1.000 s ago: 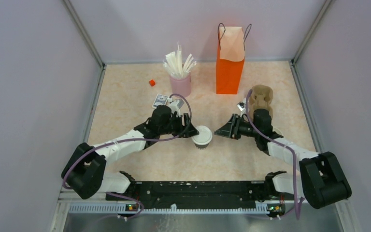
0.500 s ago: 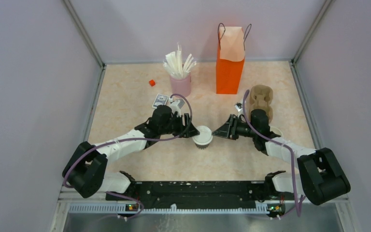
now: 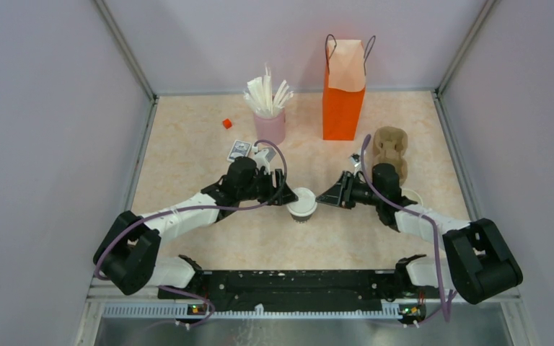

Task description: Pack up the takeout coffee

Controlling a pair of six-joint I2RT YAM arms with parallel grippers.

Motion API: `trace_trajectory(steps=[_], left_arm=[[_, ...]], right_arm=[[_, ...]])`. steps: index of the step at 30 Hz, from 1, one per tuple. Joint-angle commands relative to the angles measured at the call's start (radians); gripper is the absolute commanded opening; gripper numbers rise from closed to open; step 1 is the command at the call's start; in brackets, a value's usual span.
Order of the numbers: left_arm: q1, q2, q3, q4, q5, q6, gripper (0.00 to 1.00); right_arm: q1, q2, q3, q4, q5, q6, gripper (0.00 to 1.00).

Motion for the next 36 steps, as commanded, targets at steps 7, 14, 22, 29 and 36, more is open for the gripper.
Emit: trace_trajectory(steps=[7,14,22,29,36], left_arm=[[0.000,0.019,-0.037,0.024,-0.023,0.009,0.65],[0.000,0.035,-0.066,0.036,-0.026,0.001,0.64],[-0.003,0.042,-0.091,0.051,-0.034,-0.004,0.62],[-0.007,0.045,-0.114,0.064,-0.038,-0.009,0.61],[-0.007,0.044,-0.079,0.062,-0.020,-0.007,0.62]], right_arm=[[0.018,0.024,-0.104,0.014,0.129,-0.063,0.30],[0.019,0.080,-0.176,0.079,0.162,-0.063,0.28],[0.018,0.065,-0.213,0.052,0.208,-0.086,0.26],[0.023,0.080,-0.280,0.161,0.219,-0.027,0.24],[0.024,-0.019,-0.152,0.104,0.126,-0.029,0.25]])
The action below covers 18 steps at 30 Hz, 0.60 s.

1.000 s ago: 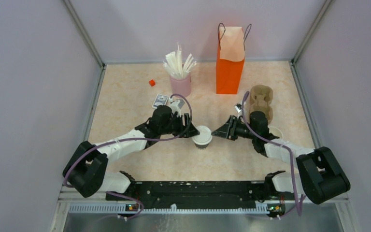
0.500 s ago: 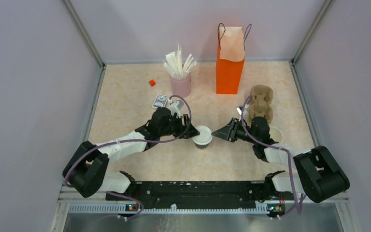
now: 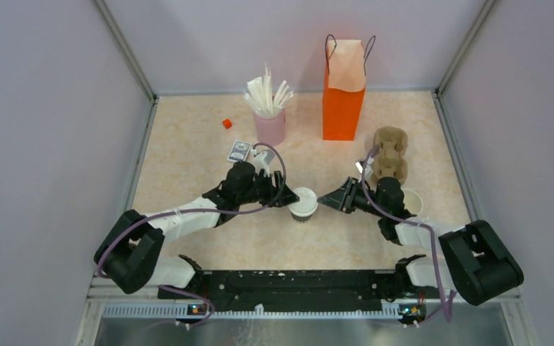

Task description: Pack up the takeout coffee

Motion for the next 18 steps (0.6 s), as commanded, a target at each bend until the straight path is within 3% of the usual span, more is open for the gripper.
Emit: trace_trajectory(steps=[1,10,16,18], left_arm=[[-0.001,0.033,0.006,-0.096,-0.015,0.039,0.62],[-0.001,0.027,0.092,-0.121,0.032,0.022,0.72],[0.000,-0.058,0.174,-0.220,-0.006,0.067,0.85],[-0.001,-0.096,0.198,-0.261,-0.036,0.094,0.90]], right_arm=[[0.007,-0.064,0.067,-0.314,0.020,-0.079,0.26],[0.008,-0.243,0.362,-0.652,0.039,-0.203,0.37],[0.009,-0.244,0.475,-0.882,0.108,-0.358,0.58],[0.016,-0.232,0.511,-0.937,0.113,-0.409,0.74]])
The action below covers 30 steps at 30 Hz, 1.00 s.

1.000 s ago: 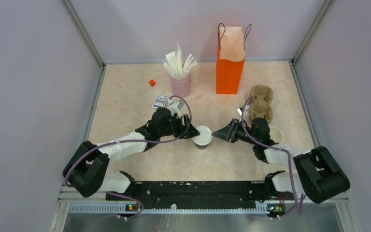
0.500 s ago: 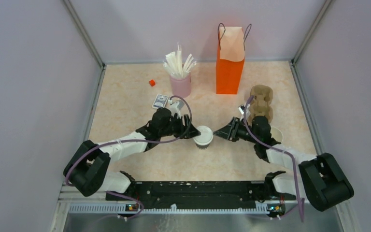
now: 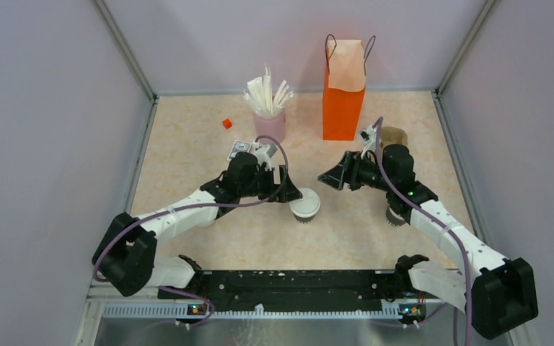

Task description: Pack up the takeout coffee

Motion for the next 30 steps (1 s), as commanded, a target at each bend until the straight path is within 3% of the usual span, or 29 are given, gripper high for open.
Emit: trace_trajectory(steps=[1,6,13,16,20,30], left_arm=[[-0.001,-0.118,0.095,-0.116,-0.063,0.077,0.97],[-0.001,-0.247,0.118,-0.261,-0.219,0.134,0.99],[-0.001,-0.504,0.069,-0.401,-0.455,0.212,0.99],[-0.001,-0.592,0.054,-0.445,-0.518,0.256,0.99],[0.000,-0.685,0.020,-0.480,-0.569,0.294,0.99],[-0.001,-0.772,0.045,-0.583,-0.533,0.318,0.99]], right_arm=[[0.025,0.018,0.095,-0.224,0.060,-0.173,0.80],[0.097,0.015,0.162,-0.308,0.211,-0.231,0.90],[0.281,0.098,0.252,-0.393,0.422,-0.261,0.88],[0.367,0.137,0.281,-0.416,0.525,-0.282,0.92],[0.451,0.159,0.294,-0.400,0.603,-0.321,0.94],[0.594,0.310,0.402,-0.478,0.773,-0.355,0.96]])
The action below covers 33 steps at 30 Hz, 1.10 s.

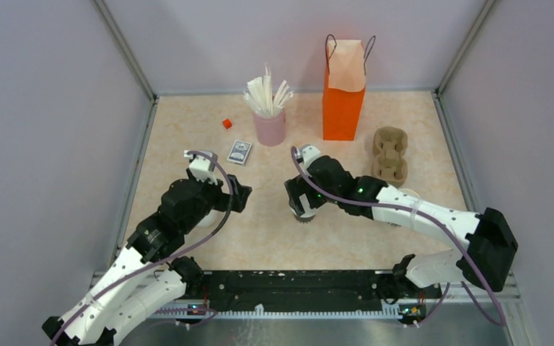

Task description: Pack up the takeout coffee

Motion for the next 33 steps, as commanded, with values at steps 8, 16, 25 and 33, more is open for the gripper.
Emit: trace_trajectory(steps=[8,16,25,33], left_arm=[[-0.001,-0.101,-0.014,-0.047,-0.018,0.056,0.99],[-0.001,-0.092,-0.006,-0.052,-0.013,0.069,0.99],[-0.001,-0.100,-0.010,-0.055,-0.019,0.064,0.99],[0.000,-0.098,-0.011,-0.055,-0.019,0.061,0.99]], right_arm=[[0.084,0.098,0.125,-0.064,0.173,-0.049,0.99],[0.084,0.083,0.134,-0.068,0.146,-0.044,0.99],[0.085,0.126,0.109,-0.061,0.119,-0.036,0.97],[0.084,0.130,0.093,-0.058,0.153,-0.036,0.93]])
